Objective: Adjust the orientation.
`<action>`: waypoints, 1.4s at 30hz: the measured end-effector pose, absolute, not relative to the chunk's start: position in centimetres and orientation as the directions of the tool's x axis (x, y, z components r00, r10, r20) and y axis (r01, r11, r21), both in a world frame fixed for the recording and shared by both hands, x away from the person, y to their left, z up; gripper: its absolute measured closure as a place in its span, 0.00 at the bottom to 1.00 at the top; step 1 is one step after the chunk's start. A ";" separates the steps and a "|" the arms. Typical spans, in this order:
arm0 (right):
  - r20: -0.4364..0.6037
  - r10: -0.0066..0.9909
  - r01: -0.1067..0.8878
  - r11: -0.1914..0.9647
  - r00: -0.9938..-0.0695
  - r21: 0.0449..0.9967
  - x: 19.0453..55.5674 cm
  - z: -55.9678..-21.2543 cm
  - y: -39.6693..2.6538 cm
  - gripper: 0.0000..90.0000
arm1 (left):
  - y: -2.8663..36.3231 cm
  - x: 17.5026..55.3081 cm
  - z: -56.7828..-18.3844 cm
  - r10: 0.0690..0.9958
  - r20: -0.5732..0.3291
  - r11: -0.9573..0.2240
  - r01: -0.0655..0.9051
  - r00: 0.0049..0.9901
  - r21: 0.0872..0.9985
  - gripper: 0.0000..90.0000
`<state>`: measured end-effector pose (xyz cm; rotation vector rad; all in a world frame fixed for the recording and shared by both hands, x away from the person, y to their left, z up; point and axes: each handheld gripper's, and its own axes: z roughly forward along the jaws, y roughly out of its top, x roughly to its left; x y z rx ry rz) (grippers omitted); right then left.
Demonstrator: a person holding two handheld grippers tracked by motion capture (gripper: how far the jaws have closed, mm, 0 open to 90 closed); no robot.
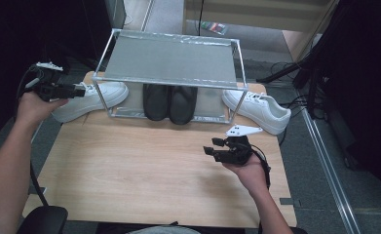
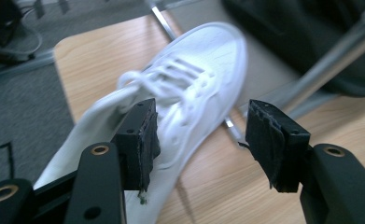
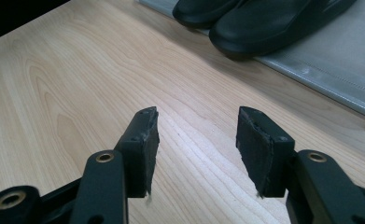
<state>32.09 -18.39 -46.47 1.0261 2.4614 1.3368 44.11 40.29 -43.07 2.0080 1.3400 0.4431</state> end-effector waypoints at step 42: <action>0.185 0.660 0.518 0.353 -0.728 0.779 31.5 -47.0 -19.4 0.60 | 40.8 45.5 -47.5 0.865 -0.193 -0.261 0.742 0.464 0.617 0.90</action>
